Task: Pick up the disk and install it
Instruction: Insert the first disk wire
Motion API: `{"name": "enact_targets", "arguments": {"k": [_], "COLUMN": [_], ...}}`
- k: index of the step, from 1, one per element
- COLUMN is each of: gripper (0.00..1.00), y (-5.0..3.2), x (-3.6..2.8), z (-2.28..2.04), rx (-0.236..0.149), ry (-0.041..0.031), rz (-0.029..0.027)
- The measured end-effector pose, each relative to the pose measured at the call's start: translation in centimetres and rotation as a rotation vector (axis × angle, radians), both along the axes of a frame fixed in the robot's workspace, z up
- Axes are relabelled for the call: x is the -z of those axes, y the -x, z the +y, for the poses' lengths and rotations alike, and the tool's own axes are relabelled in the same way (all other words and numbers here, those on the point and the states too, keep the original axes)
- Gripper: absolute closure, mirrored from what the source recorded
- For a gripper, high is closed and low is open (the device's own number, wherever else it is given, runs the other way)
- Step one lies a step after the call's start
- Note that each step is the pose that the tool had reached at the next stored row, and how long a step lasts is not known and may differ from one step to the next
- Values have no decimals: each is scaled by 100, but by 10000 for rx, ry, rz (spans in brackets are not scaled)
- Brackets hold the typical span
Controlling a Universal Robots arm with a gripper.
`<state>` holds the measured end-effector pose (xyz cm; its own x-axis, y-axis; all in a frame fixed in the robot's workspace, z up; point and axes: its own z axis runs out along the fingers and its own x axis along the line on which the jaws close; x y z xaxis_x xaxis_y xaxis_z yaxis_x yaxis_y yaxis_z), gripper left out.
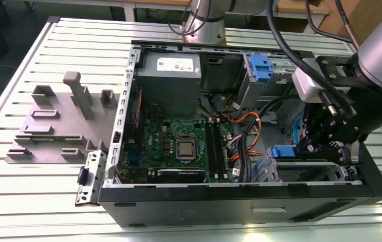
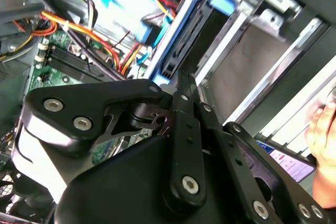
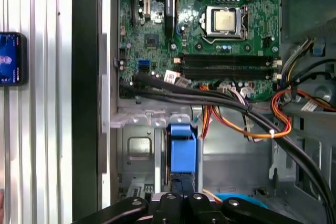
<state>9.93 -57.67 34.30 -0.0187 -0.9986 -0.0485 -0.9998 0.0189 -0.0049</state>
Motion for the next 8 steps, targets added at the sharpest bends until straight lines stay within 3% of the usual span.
{"name": "enact_targets", "arguments": {"k": [4, 8], "gripper": [89, 89], "y": [-82, -86], "x": [0, -25], "z": [1, 2], "rx": [-1, 1], "ry": [-1, 6], "rz": [0, 0]}}
